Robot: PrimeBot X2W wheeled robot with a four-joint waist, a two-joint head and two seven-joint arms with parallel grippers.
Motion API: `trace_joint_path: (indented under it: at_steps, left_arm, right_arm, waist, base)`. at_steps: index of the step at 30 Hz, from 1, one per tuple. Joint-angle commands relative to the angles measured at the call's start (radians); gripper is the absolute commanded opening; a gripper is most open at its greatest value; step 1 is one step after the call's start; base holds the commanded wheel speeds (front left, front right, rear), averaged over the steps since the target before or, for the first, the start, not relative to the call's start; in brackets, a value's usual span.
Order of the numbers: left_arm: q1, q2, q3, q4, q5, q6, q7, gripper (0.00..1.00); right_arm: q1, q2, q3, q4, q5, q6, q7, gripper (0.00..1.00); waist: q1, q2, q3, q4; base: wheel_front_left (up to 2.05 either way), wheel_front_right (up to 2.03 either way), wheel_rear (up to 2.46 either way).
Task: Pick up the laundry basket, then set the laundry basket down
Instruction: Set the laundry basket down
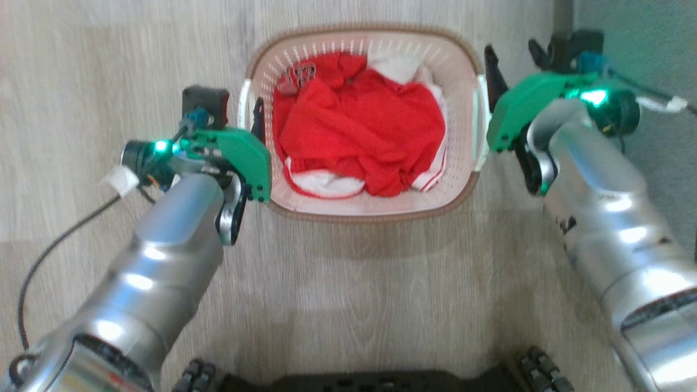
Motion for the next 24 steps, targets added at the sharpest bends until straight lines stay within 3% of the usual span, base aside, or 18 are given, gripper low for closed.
trace_joint_path:
  at_steps: [1, 11, 24]
  left_arm:
    - [0.032, 0.039, 0.042, -0.033, 0.021, 0.015, -0.009, 1.0]
    - [0.29, 0.061, 0.274, -0.269, 0.207, 0.032, -0.01, 1.0]
    - [0.609, 0.029, 0.539, -0.592, 0.435, -0.019, -0.01, 1.0]
  right_arm:
    - [0.063, 0.02, -0.009, -0.036, -0.02, -0.002, -0.005, 1.0]
    - [0.303, 0.02, -0.127, -0.244, -0.138, -0.002, -0.005, 1.0]
    - [0.597, 0.02, -0.231, -0.544, -0.225, -0.002, -0.005, 1.0]
  waist:
    - [0.0001, 0.0, -0.084, -0.004]
    - [0.0001, 0.0, -0.337, 0.005]
    - [0.0001, 0.0, -0.552, 0.032]
  base:
    - [0.0, 0.0, 0.0]
    - [0.0, 0.0, 0.0]
    - [0.0, 0.0, 0.0]
